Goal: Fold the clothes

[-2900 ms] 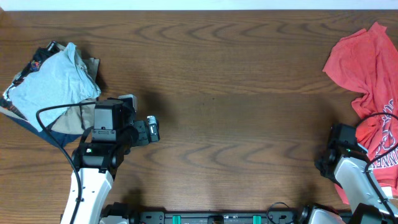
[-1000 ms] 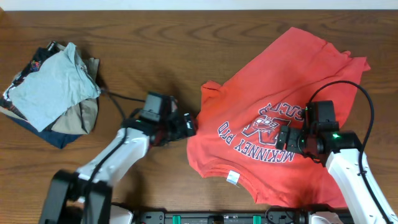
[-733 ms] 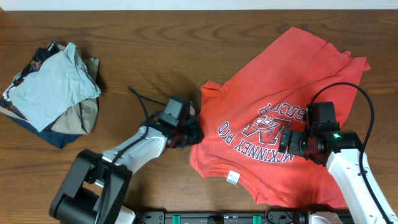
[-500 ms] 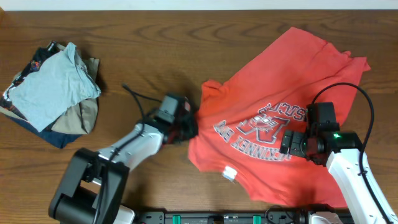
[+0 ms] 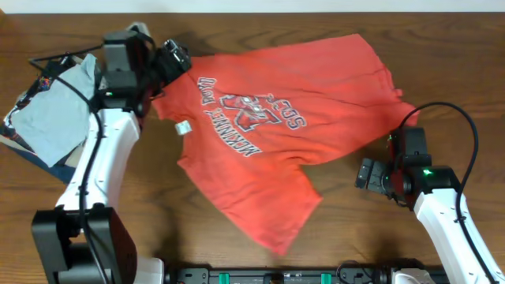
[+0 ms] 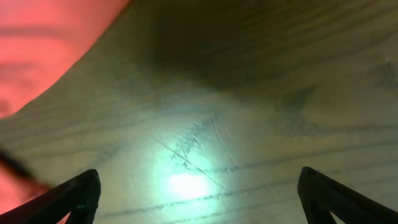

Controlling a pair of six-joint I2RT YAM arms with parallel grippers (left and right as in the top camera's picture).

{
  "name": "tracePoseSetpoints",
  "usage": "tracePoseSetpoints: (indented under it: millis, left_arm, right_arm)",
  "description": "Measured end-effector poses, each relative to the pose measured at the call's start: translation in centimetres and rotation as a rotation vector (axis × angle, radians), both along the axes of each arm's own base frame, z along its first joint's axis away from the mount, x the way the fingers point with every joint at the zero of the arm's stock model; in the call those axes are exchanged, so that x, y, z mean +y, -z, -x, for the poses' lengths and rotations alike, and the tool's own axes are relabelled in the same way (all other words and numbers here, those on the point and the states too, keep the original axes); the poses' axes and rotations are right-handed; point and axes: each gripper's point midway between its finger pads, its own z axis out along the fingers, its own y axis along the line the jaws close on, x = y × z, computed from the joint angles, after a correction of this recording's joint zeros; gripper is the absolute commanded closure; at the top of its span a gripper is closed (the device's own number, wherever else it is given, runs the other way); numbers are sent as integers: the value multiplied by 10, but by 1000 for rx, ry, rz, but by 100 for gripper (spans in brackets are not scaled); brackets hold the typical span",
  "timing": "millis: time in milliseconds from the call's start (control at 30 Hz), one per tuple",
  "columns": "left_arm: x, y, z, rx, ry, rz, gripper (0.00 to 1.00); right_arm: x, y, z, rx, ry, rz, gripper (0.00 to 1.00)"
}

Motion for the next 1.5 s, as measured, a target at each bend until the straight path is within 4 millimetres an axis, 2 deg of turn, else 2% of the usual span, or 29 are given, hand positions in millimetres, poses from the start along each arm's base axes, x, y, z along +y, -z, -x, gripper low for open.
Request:
tracePoseSetpoints:
  millis: [100,200,233,333,633,767,967,1033,1100,1300,1433,1500]
  left_arm:
    - [-9,34,38,213,32,32,2]
    - [-24,69,95,482,69,54,2]
    - [-30,77,113,561,85,59,2]
    - [-45,93,151,707,126,58,2]
    - [-90,142,241,981,223,4,2]
    - [-104,161,275,1061,237,-21,2]
    - [-114,190,302,1095,212,-25,2]
    - [-118,192,309,1108,200,-18,0]
    - [-128,190,308,1082,212,1,3]
    - [-162,187,302,985,300,30,28]
    - [-163,189,304,970,294,-2,44]
    - [-160,191,303,969,281,-16,61]
  right_arm:
    - [0,-1,-2,-11,4,-2,1]
    - [0,-1,-3,-12,7,-3,1]
    - [0,-1,-3,-12,7,-4,1]
    - [0,-1,-3,-12,10,-4,1]
    - [0,0,1,4,10,-3,1]
    - [0,0,3,11,10,-3,1]
    - [0,0,2,10,10,-3,1]
    - [0,0,3,11,10,-3,1]
    - [0,0,3,11,10,-3,1]
    - [0,0,3,12,10,-3,1]
    - [0,1,4,16,10,-3,1]
    - [0,1,4,17,10,-3,1]
